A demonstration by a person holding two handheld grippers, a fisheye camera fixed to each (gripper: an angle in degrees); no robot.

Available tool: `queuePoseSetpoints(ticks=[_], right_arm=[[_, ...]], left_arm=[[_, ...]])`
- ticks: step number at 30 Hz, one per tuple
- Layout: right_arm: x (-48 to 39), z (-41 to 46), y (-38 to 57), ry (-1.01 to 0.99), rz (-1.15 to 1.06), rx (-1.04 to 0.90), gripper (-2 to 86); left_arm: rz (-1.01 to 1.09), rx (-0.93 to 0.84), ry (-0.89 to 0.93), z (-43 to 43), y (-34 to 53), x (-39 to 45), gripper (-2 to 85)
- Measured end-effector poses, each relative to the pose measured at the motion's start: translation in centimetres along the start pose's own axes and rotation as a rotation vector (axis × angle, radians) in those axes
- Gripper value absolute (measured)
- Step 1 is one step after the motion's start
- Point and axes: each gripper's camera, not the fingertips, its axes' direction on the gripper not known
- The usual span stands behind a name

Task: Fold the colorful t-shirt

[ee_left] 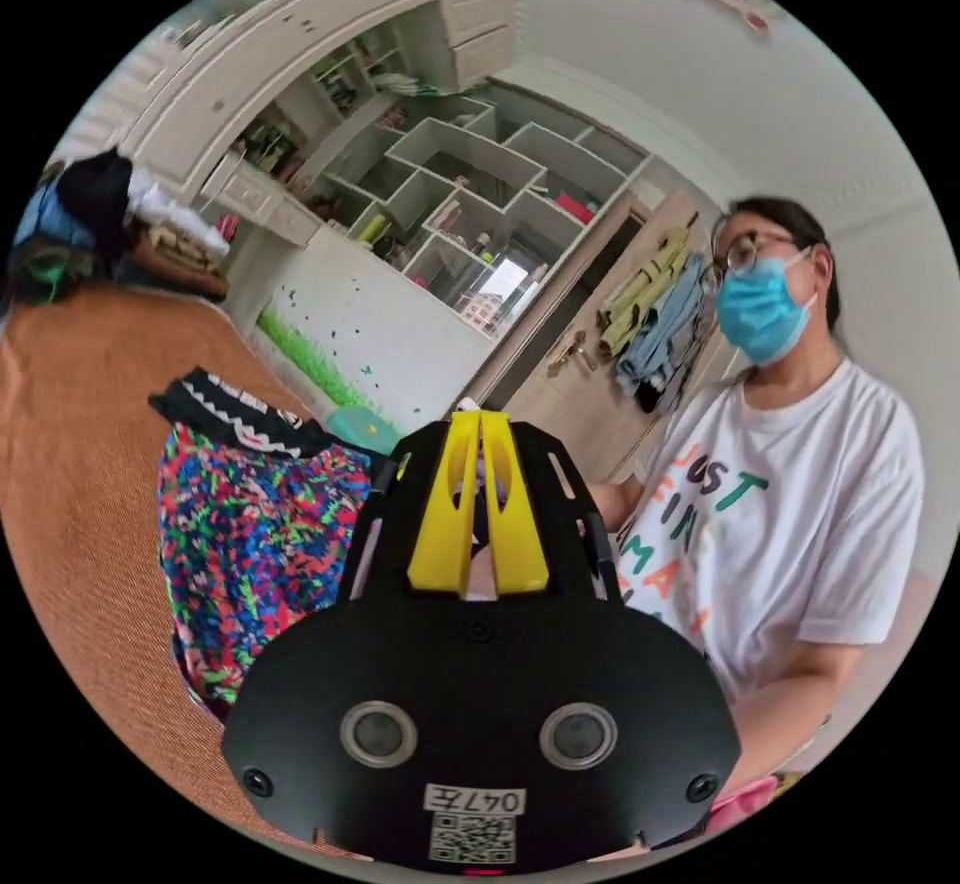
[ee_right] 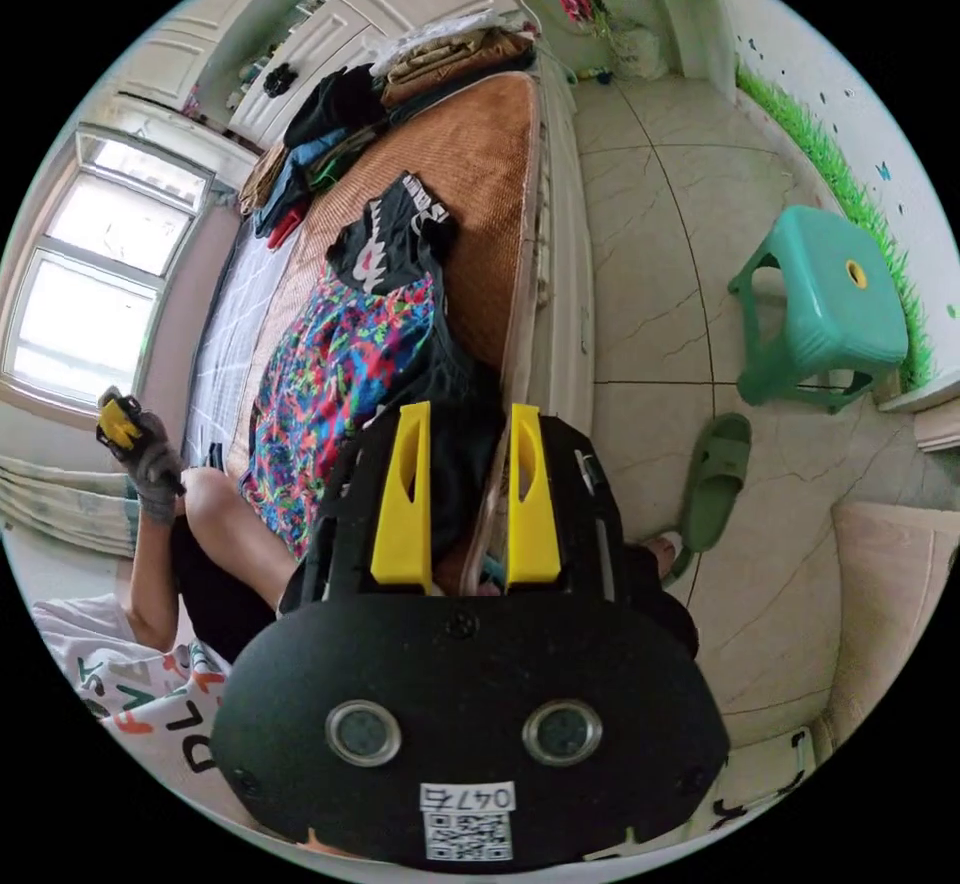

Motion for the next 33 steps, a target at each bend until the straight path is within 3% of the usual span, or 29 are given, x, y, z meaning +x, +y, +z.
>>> queuePoseSetpoints(ticks=[3, 6, 7, 11, 15, 21, 28, 30, 32, 33], right_arm=[[-2.8, -1.1, -1.1, -0.053, -0.075, 0.085, 0.0], [-10.5, -3.0, -1.3, -0.207, -0.391, 0.139, -0.4], [-14.7, -3.0, -0.6, -0.228, -0.552, 0.103, -0.4], [-27.4, -0.2, 4.6, -0.223, -1.006, -0.104, -0.5], [-36.5, 4.7, 11.9, -0.153, -1.274, -0.294, -0.4], [-40.8, 7.9, 16.7, -0.013, -1.334, -0.303, -0.3], [-41.3, 7.5, 14.8, -0.093, -1.208, -0.316, -0.3], [-41.3, 7.3, 14.4, -0.099, -1.179, -0.306, -0.3], [-41.3, 7.0, 14.2, -0.101, -1.157, -0.306, -0.3], [-41.3, 6.6, 14.1, -0.1, -1.147, -0.296, -0.3]], left_arm=[[-0.101, -0.003, 0.061, 1.2, -0.6, -0.8, -0.2], [-0.32, -0.059, -0.029, 1.4, -0.6, -4.0, 5.1], [-0.427, -0.073, -0.083, 0.9, -0.6, -5.5, 8.1], [-0.54, -0.03, -0.161, -1.3, -2.1, -7.1, 14.2], [-0.592, -0.248, -0.377, -0.8, -4.5, -6.0, 16.9], [-0.477, -0.651, -0.508, 4.4, -7.7, -2.4, 13.0], [-0.346, -1.021, -0.72, 10.8, -8.5, -2.5, 8.0], [-0.329, -1.027, -0.739, 9.9, -8.9, -2.1, 0.8], [-0.308, -0.957, -0.789, 6.8, -10.6, -0.9, -0.2], [-0.301, -0.841, -0.805, 3.2, -12.5, 0.5, -0.5]])
